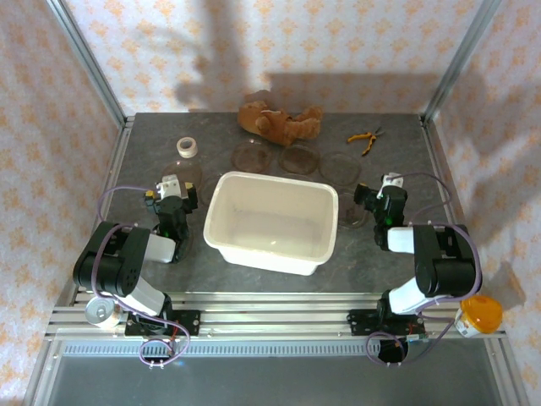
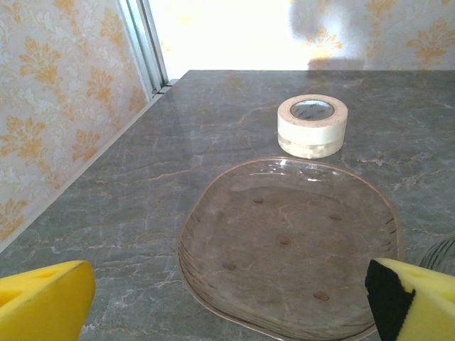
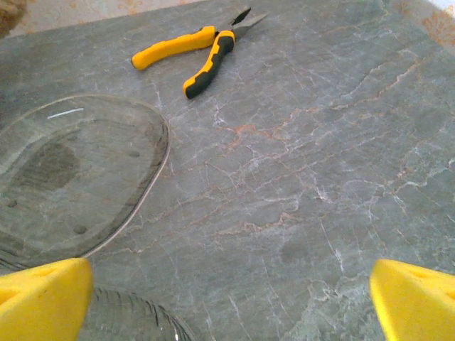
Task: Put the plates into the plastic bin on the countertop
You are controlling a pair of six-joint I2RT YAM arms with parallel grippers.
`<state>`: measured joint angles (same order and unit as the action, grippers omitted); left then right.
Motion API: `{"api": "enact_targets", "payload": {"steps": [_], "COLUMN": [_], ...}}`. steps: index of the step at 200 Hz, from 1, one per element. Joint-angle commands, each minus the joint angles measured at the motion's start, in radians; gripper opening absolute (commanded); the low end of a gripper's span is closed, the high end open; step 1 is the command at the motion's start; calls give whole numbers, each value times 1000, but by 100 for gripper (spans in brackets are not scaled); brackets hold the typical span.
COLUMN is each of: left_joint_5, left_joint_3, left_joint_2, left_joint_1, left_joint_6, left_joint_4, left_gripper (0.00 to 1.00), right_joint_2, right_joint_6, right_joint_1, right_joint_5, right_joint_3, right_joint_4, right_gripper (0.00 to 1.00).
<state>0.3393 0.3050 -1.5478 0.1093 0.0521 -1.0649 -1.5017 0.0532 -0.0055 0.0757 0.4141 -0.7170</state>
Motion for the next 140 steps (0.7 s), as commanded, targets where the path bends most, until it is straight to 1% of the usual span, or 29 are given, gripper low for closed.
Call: {"api": "enact_targets", "payload": {"steps": [1,22,37,56,64,73,90,108,123,140], "left_joint_5": [3,22,13,36,48,52,-2,-50,-100,-161], "left_joint_3": [-49,-48,-30,1,30,81,214,365,473,598], "left_joint_2": [71,184,286,412,474,538,609,619,604,561], "left_joint_1": [1,1,0,-2,-3,-4,-5,-4,-3,-2], "left_joint_6": [10,-1,-5,-42,-74,-123,-204,-281,-332,-374], "left_joint_4": [-59,37,162,278,373,521,813,1088,1252,1394], "left_gripper": [100,100,100,100,100,100,100,100,99,98], "right_joint_2": [101,196,286,404,441,465,456,400,348,286], "right_joint_6": [-7,-41,-68,-105,-110,-127,-177,-220,-241,-263], "right_joint_1": [2,2,4,2,2,1,-12,-32,-43,-58], "right_joint_5": [-9,-26,-51,-80,-76,-89,-84,-10,39,103], "right_joint_3": [62,84,95,150,178,227,335,444,509,571], "right_joint_4": [146,272,362,539,601,677,859,1012,1108,1214], "right_gripper": [98,97,97,97,97,97,97,94,91,87]}}
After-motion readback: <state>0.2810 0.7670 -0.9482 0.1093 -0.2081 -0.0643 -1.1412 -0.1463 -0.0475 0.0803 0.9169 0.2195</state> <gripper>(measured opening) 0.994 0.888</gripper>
